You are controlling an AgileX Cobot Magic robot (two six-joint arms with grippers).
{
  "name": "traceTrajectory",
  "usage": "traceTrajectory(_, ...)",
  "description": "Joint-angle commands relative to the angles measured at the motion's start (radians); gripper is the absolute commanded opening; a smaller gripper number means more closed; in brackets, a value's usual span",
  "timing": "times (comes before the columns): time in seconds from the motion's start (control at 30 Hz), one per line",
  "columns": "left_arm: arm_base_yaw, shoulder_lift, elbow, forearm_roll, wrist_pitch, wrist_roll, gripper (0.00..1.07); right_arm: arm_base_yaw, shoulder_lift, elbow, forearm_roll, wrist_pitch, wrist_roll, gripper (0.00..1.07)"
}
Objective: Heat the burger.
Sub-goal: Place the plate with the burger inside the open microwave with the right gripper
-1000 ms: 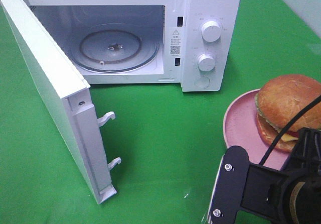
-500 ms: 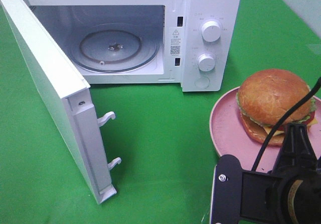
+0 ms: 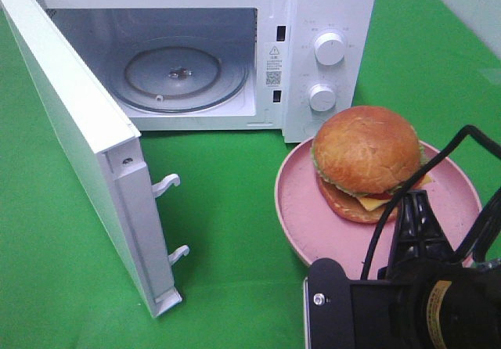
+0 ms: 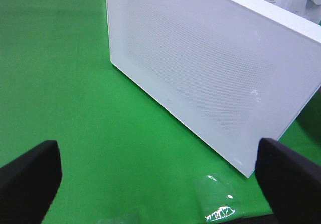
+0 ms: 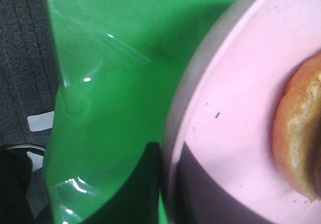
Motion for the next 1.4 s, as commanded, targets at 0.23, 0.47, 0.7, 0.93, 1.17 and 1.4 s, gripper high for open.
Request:
traceTrajectory(0.23,-0.002,-0.004,0.003,0.001,-0.018,-0.003,0.96,-0.121,-0.008,0.004,-0.065,-0.05,-0.134,0.0)
traceTrajectory(0.47,-0.002,-0.004,0.003,0.001,-0.018,-0.003,0.96,-0.2,-0.008,0.003,-0.039,-0.208,-0.325,0.0)
traceTrajectory(0.7,-0.002,-0.004,0.003,0.001,-0.018,-0.003,0.96,-0.285,-0.008,0.003,-0.014,-0.279,-0.468,0.0)
traceTrajectory(0.93,-0.002,-0.004,0.003,0.001,-0.018,-0.003,0.96,-0.4,-0.008,0.003,0.107,-0.425,-0.74,0.0)
traceTrajectory(1.17,-0.002,-0.004,0.003,0.001,-0.018,-0.003,0.96,-0.475,-0.008,0.003,0.313,-0.471,-1.117,0.0)
traceTrajectory(1.4,-0.002,-0.004,0.003,0.001,-0.018,-0.003,0.96,-0.518,-0.008,0.001,0.441,-0.539,-1.281,0.0)
